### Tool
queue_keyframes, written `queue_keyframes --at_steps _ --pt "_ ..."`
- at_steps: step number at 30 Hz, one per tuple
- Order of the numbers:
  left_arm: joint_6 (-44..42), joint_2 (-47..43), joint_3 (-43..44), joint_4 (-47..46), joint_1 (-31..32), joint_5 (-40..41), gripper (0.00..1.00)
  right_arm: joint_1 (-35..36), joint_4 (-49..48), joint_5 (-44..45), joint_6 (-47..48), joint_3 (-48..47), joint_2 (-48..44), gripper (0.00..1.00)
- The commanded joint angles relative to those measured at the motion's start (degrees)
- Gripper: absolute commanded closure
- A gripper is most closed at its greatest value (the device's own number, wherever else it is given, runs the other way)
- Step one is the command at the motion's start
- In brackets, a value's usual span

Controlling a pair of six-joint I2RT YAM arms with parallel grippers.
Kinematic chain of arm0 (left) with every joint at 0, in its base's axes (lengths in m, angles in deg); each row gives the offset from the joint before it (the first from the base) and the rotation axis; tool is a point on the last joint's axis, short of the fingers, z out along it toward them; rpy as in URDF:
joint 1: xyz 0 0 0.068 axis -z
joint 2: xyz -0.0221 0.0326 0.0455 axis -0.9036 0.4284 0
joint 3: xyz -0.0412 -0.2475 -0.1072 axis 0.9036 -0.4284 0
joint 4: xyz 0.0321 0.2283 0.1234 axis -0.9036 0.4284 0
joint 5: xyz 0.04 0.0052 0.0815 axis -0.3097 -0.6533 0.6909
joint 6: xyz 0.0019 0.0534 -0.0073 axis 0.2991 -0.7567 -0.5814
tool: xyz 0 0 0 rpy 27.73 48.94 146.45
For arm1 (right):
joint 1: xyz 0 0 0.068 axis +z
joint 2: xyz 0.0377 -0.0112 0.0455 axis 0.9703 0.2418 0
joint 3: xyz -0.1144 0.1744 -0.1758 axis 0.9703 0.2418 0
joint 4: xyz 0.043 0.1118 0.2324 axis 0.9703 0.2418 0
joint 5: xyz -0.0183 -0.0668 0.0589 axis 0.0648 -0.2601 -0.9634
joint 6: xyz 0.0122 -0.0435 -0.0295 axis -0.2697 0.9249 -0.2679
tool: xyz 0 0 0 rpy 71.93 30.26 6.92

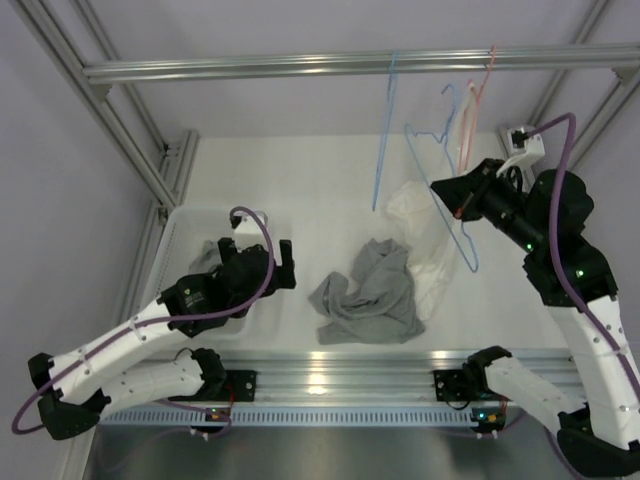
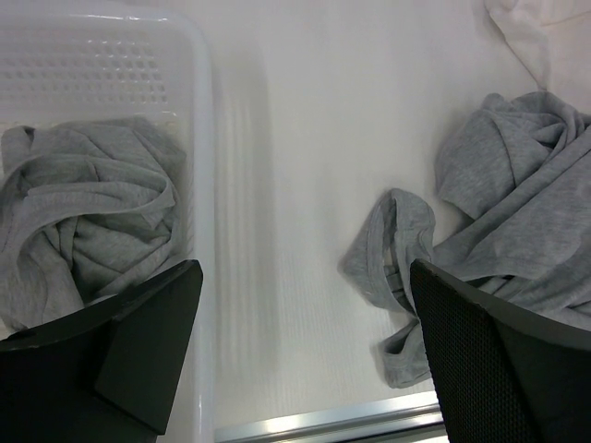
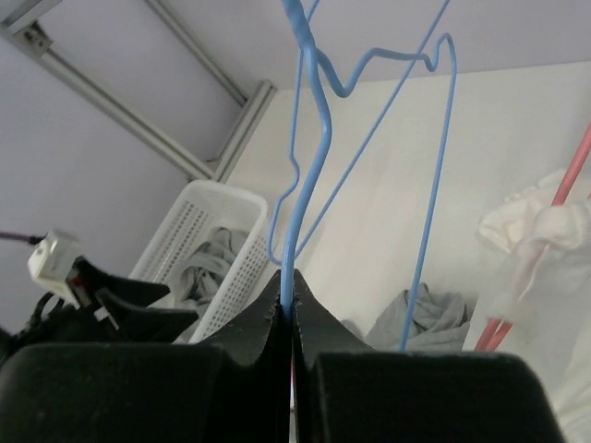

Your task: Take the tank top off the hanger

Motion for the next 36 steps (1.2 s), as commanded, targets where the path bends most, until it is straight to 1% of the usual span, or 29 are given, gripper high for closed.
queue_keyframes --at_steps 1,4,6,10,12,14,19,21,23,25,27,28,31,32,33,34,35,36 --pt "-0.7 -2.8 0.1 1.1 0.0 0.9 0.01 -0.9 -6.8 6.0 -1.0 -6.4 3.2 1.0" --pt "-0.6 -3.5 0.2 1.2 0.0 1.0 0.01 -0.9 -8.7 8.7 0.4 -9.2 9.3 1.0" --pt "-0.7 -3.5 0.3 1.2 0.1 0.7 0.01 -0.9 -10.0 8.0 2.0 -12.1 12.2 1.0" --pt "-0.8 -3.0 0.0 1.2 0.1 0.6 0.01 -0.9 -10.0 9.9 3.0 -17.3 19.8 1.0" --pt "-0.3 -3.0 -0.1 1.1 0.1 -0.7 0.01 -0.9 -9.9 10.2 3.3 -19.7 22.3 1.0" --pt "-0.1 -2.9 -0.2 0.3 0.0 -2.8 0.01 -0.9 -9.9 10.6 3.0 -20.3 25.0 1.0" --pt "-3.3 -1.9 -1.0 -6.5 0.1 -13.8 0.01 -1.5 -10.1 11.0 2.3 -18.8 28.8 1.0" --pt "-3.5 -1.9 -1.7 -8.0 0.2 -16.5 0.01 -1.5 -10.6 10.0 1.4 -16.5 28.5 1.0" --pt "-4.0 -2.2 -2.3 -10.3 0.1 -17.8 0.01 -1.4 -14.1 9.9 0.4 -10.2 25.2 1.0" --pt "-5.7 -2.1 -3.4 -14.0 0.1 -22.1 0.01 -1.5 -15.7 9.6 0.1 -5.2 22.2 1.0" --pt "-6.6 -1.2 -4.9 -17.7 0.3 -25.7 0.01 -1.4 -16.4 9.2 0.3 -3.2 20.6 1.0" --pt "-7.6 -0.5 -5.5 -21.7 0.3 -28.5 0.01 -1.5 -16.5 9.3 0.3 -1.9 19.0 1.0" --pt "-9.7 3.5 -6.4 -26.4 1.0 -29.4 0.01 -1.4 -16.5 8.5 0.6 -1.4 17.1 1.0" --pt "-10.4 4.5 -6.6 -29.8 1.2 -29.5 0.01 -1.4 -16.4 7.8 1.1 -1.4 16.7 1.0" --pt "-12.2 6.3 -6.8 -31.7 1.3 -30.1 0.01 -1.4 -16.3 6.1 1.3 -1.4 16.3 0.9" --pt "-13.3 7.4 -7.5 -33.9 1.7 -30.8 0.01 -1.4 -16.3 5.3 1.4 -1.0 14.9 0.74" --pt "-14.3 8.3 -7.7 -38.0 1.8 -32.0 0.01 -1.4 -16.2 3.7 1.6 -0.8 13.9 0.37" --pt "-15.9 10.9 -7.6 -39.6 1.8 -32.4 0.01 -1.4 -15.9 3.0 1.8 -0.2 11.5 0.09"
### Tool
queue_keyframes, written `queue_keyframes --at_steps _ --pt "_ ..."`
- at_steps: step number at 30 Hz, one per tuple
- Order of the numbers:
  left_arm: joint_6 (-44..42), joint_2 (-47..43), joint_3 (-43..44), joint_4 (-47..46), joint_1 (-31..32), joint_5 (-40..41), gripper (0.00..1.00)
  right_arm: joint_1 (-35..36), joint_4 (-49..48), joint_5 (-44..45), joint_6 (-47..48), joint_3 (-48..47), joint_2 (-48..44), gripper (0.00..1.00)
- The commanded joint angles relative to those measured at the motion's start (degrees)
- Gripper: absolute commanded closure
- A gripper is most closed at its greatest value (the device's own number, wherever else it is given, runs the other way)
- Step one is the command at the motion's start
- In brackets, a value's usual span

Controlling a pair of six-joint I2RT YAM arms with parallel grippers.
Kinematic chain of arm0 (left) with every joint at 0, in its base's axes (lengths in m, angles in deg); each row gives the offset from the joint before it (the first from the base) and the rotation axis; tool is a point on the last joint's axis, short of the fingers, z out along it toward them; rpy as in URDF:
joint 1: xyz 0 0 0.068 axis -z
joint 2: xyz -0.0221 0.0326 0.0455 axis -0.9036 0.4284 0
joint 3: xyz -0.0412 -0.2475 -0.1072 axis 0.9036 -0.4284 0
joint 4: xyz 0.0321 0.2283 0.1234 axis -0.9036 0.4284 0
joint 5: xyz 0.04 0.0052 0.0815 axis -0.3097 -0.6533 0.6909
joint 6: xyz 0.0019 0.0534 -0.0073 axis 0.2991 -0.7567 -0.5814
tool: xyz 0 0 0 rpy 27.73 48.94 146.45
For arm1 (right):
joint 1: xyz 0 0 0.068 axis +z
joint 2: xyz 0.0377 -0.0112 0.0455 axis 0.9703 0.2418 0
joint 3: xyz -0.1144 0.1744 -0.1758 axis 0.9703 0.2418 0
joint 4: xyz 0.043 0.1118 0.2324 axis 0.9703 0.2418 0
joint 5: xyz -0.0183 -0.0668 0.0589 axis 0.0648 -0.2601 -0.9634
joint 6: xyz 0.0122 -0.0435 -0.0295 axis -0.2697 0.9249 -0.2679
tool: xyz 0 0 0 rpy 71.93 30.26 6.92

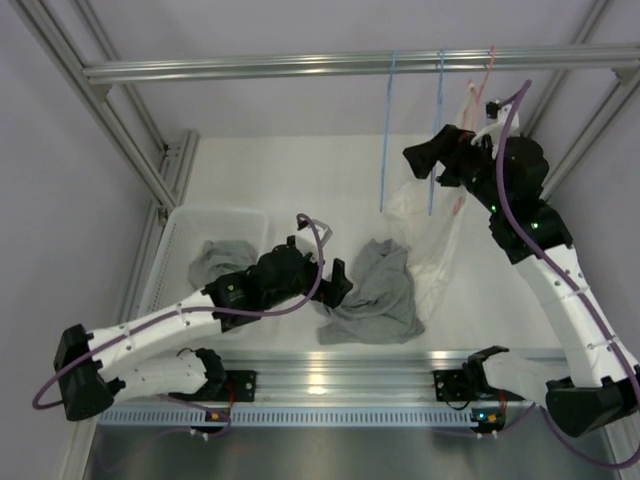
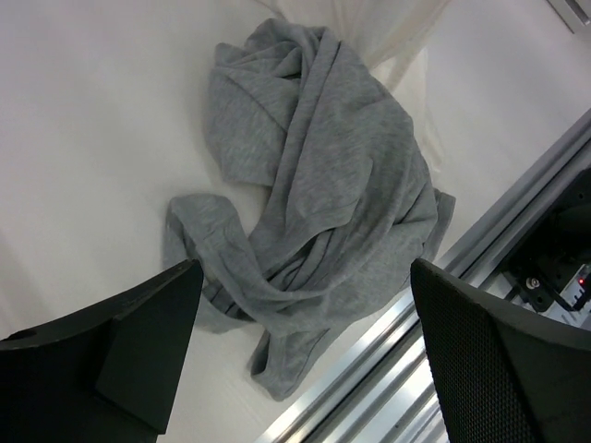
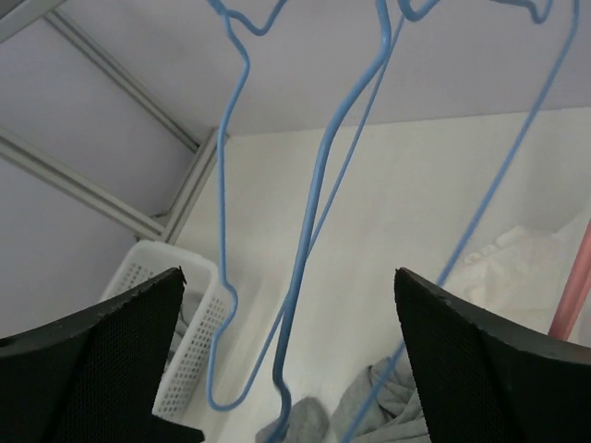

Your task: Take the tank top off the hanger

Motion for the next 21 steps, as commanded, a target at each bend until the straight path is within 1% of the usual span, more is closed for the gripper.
queue_keyframes --at_steps 1,2,4,5,7,8,11,12,13,15,18,19,21 --pt "-6.3 5.1 -0.3 -14.9 0.9 -4.4 0.01 -0.6 -1.0 -5.0 1.0 2.0 -6.0 0.01" --pt "-7.0 8.4 0.3 -17.5 1.0 -3.6 0.01 -0.5 -0.3 -6.3 1.7 2.3 -7.5 0.01" --pt "-9.8 12.2 1.3 -19.1 1.7 -2.6 0.01 -0.6 1.9 -6.5 2.7 2.8 -11.8 0.01" --pt "-10.6 14.0 2.2 -19.9 2.1 -1.9 0.01 -0.6 4.7 -6.3 4.4 2.9 -13.3 0.01" --pt "-12.8 19.1 2.0 -24.0 2.8 -2.2 0.01 -0.5 8.2 -4.3 5.9 3.4 -18.4 0.01" --pt "-13.0 22.4 2.0 -25.4 3.1 -2.3 0.01 -0.6 10.8 -2.8 7.2 3.9 -20.2 0.0" --pt "-13.1 27.4 1.8 -31.4 4.4 -1.9 0.01 -0.6 15.1 0.7 9.2 5.4 -26.4 0.01" --pt "-12.3 30.8 1.6 -33.2 4.5 -2.5 0.01 -0.6 16.0 1.1 9.7 5.7 -28.5 0.01" --pt "-12.1 32.5 1.5 -36.7 4.5 -3.0 0.01 -0.6 16.8 1.2 10.6 5.8 -29.3 0.01" --pt "-11.0 36.8 2.3 -39.4 4.5 -5.2 0.01 -0.5 18.9 1.1 11.3 5.7 -30.5 0.01" --pt "-8.9 41.8 4.5 -38.6 4.5 -5.4 0.01 -0.5 20.9 0.7 12.9 5.3 -30.6 0.01" --pt "-8.4 42.6 5.2 -38.5 4.5 -5.8 0.03 -0.6 21.0 0.7 13.5 5.2 -30.6 0.01" --pt "-7.5 43.7 4.9 -39.3 4.5 -7.1 0.14 -0.5 21.2 0.7 13.8 5.5 -30.9 0.01"
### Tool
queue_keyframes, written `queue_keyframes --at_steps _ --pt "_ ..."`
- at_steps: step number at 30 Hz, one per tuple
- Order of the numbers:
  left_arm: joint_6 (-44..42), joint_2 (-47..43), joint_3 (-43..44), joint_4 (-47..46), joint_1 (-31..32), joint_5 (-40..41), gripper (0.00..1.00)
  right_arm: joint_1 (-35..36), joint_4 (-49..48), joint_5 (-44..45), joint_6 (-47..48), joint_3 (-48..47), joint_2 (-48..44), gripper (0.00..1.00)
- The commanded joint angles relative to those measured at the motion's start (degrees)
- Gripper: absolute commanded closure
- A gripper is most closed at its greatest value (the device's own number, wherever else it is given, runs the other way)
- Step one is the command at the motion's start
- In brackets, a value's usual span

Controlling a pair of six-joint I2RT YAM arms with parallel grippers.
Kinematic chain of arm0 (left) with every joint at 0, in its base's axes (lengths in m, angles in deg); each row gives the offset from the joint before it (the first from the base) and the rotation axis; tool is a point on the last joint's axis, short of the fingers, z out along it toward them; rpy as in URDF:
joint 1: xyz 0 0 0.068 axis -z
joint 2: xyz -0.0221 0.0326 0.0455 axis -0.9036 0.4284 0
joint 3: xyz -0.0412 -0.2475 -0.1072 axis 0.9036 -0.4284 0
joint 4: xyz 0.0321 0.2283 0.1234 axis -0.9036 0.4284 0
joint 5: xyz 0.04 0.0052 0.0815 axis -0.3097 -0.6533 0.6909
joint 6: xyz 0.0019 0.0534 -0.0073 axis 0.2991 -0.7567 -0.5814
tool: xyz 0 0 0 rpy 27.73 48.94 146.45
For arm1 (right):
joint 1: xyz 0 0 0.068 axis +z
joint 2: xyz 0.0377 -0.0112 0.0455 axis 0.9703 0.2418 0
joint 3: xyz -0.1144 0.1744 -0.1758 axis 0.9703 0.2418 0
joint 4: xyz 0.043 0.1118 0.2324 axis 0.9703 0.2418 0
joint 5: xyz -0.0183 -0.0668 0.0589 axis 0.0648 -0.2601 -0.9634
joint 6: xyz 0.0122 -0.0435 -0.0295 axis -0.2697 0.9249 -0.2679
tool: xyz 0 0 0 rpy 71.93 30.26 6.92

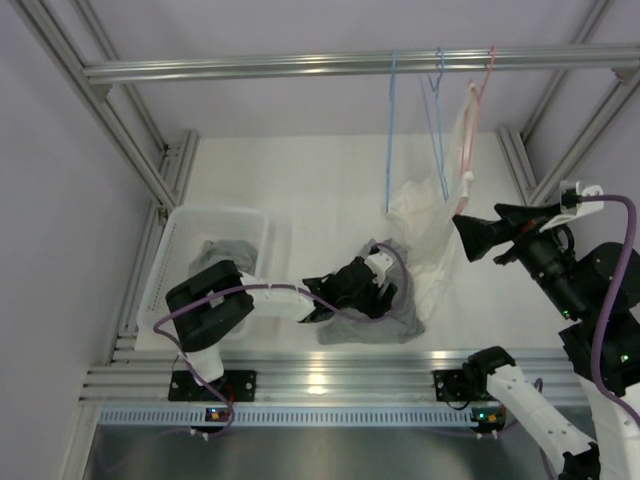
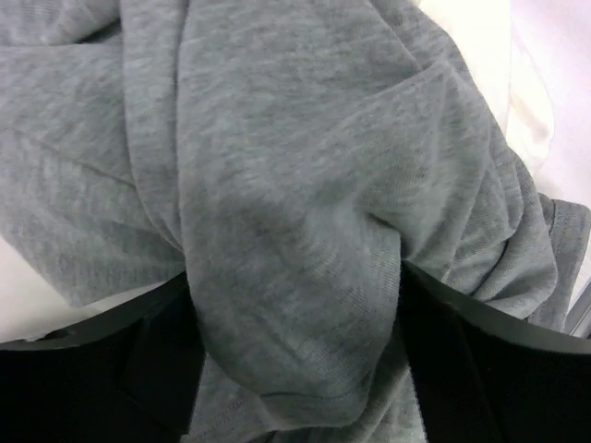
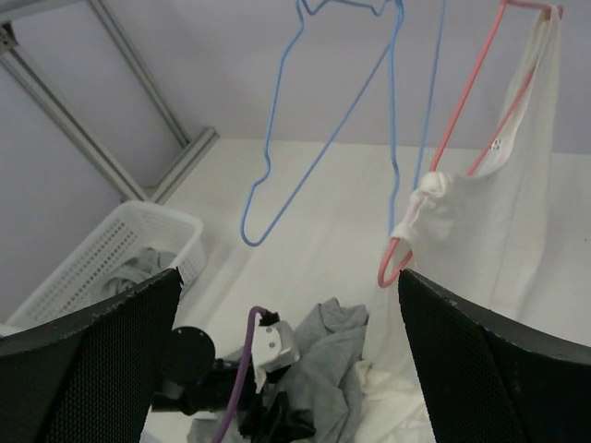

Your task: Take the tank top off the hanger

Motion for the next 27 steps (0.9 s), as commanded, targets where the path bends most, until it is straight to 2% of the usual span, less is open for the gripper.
queue_keyframes --at_steps 1,2,3,4,6,12,17,19,24,27 --pt "2.2 0.5 1.8 -7.2 0.1 -3.0 0.23 -0.5 4.2 0.8 2.7 0.6 0.4 0.01" --pt "2.4 0.3 1.7 -7.3 0.1 -2.9 0.36 -0.5 4.2 1.1 2.8 0.7 0.4 0.0" --pt "2.7 0.0 1.4 -7.2 0.1 -2.9 0.64 -0.6 4.2 1.1 2.8 0.7 0.3 0.01" --pt "2.8 -0.5 1.2 -7.0 0.1 -2.7 0.8 -0.5 4.2 1.1 3.0 0.7 0.2 0.01" --pt "3.0 -3.4 0.0 -5.8 0.2 -0.9 1.0 -0.5 4.2 1.3 3.1 0.7 0.2 0.01" --pt "2.5 -19.2 -1.2 7.7 3.6 15.4 1.0 -0.6 4.2 1.8 3.3 0.6 -0.1 0.01" --pt "4.2 -35.0 -2.3 16.8 3.7 24.8 1.0 -0.5 4.1 2.5 3.0 0.5 0.0 0.01" --pt "4.4 -38.4 -1.5 23.3 3.7 29.4 1.0 -0.6 4.1 2.5 2.9 0.2 0.0 0.01" --pt "6.6 -46.9 3.3 34.8 3.7 38.9 1.0 -0.6 4.1 2.8 2.8 -0.6 0.3 0.01" --pt "7.8 -50.0 10.3 43.3 3.7 46.3 1.0 -0.6 4.0 3.0 2.7 -1.1 0.6 0.01"
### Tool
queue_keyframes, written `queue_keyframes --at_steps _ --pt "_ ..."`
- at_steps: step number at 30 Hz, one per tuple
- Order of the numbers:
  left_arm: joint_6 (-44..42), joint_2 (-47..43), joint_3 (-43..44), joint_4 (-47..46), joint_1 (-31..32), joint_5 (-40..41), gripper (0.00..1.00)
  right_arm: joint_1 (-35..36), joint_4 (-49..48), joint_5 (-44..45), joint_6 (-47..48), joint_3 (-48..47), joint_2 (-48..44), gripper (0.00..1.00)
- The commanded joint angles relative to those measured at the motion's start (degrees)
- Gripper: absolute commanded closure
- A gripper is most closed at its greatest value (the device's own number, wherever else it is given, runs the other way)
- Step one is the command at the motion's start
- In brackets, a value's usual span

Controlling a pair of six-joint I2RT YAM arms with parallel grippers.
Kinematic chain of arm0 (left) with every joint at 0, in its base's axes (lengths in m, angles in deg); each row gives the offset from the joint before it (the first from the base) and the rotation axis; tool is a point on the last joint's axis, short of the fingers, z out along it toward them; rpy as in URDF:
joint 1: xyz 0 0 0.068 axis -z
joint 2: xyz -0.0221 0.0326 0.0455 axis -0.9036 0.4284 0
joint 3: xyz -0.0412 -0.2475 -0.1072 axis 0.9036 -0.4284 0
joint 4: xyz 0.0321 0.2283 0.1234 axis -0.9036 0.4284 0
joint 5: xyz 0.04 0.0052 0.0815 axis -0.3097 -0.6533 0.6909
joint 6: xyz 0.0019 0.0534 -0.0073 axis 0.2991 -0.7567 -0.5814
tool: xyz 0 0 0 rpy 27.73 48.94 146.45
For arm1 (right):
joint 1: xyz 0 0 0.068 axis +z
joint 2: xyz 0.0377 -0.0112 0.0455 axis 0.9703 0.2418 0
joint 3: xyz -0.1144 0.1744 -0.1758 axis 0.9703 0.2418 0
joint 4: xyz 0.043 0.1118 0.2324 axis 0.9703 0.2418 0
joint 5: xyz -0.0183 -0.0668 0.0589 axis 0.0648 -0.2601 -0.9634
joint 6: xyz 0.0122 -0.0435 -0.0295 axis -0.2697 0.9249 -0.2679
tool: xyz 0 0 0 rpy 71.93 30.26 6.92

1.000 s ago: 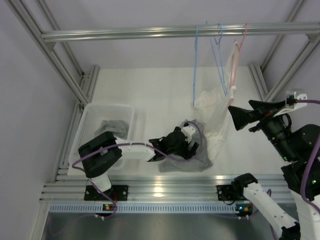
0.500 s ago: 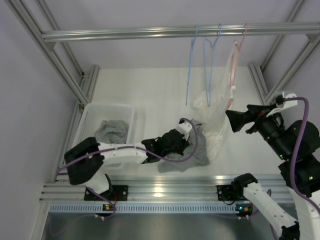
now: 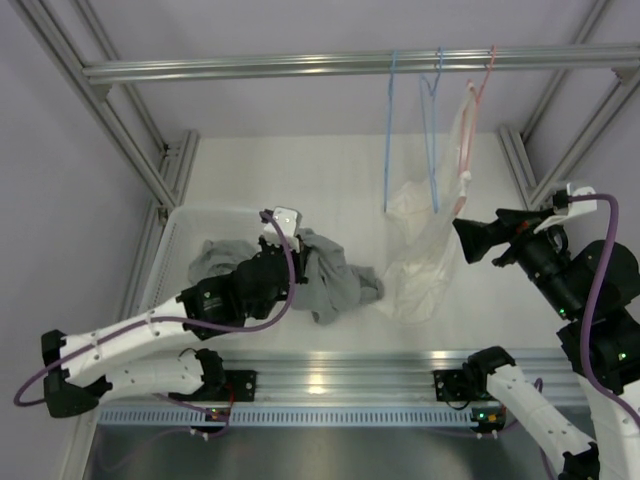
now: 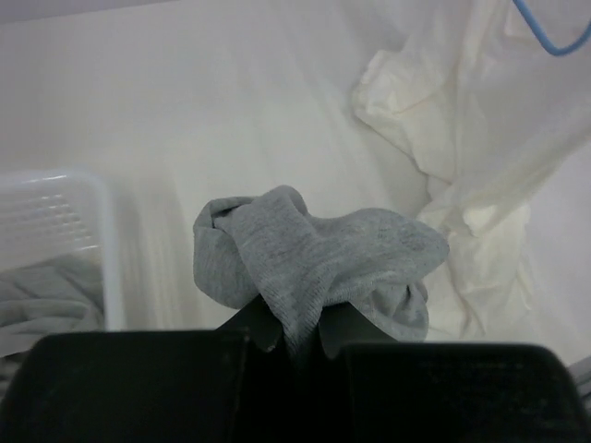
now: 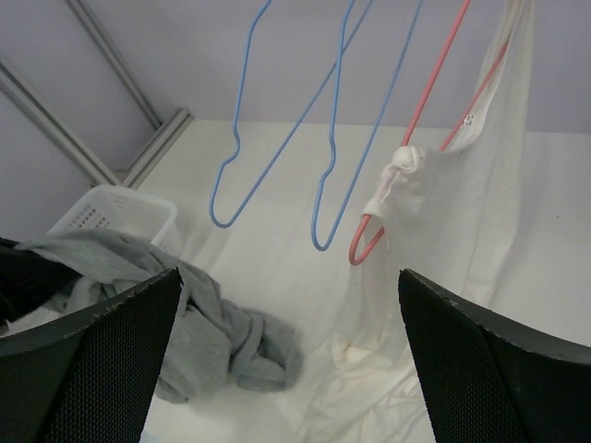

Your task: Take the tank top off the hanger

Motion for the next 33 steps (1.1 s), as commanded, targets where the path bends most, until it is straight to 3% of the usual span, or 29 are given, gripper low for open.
queue_keyframes --at_steps 1,6,11,15,19,21,24,26,27,28,29,33 --pt "1.9 -4.2 9.6 12.1 0.0 13.0 1.0 -0.6 0.1 0.9 0.3 -1.9 0.4 0.01" --pt "-5.4 -5.4 22.9 15.1 -0.1 22.2 1.0 -0.6 0.0 0.5 0.3 -2.4 1.0 0.01" --pt "-14.9 -0.7 35.4 15.3 -0.1 27.9 1.0 -0.6 -0.7 0.3 0.3 -2.6 1.7 0.01" --pt "-23.1 4.8 46.3 14.9 -0.3 39.3 1.0 -0.6 -1.2 -0.3 0.0 -2.6 2.0 0.01" --pt "-28.8 8.0 51.3 13.2 -2.4 44.1 1.0 -0.6 -2.0 -1.4 -0.6 -2.3 2.1 0.01" --pt "-33.9 8.1 50.6 8.3 -6.6 44.8 1.0 -0.5 -2.3 -2.4 -0.9 -2.4 2.3 0.01" --pt "-33.1 8.4 45.7 7.5 -17.0 37.5 1.0 -0.5 -2.9 -3.7 -1.4 -2.4 2.0 0.0" --pt "-25.8 10.2 42.5 11.0 -22.7 32.1 1.0 -0.6 -3.1 -3.9 -1.7 -2.4 1.7 0.01" --pt "-20.4 11.0 42.7 20.9 -26.0 27.1 1.0 -0.6 -3.1 -3.9 -1.7 -2.5 1.5 0.01" --pt "-11.1 11.9 42.6 24.4 -29.8 20.9 1.0 -0.6 -3.1 -4.0 -1.8 -2.5 1.4 0.01" --pt "-8.3 11.6 39.5 26.1 -37.1 10.5 1.0 -0.6 -3.1 -3.9 -1.8 -2.5 1.1 0.01" --pt "-1.8 7.4 27.5 24.7 -44.5 -0.6 1.0 -0.5 -3.0 -4.4 -1.8 -2.4 0.6 0.01"
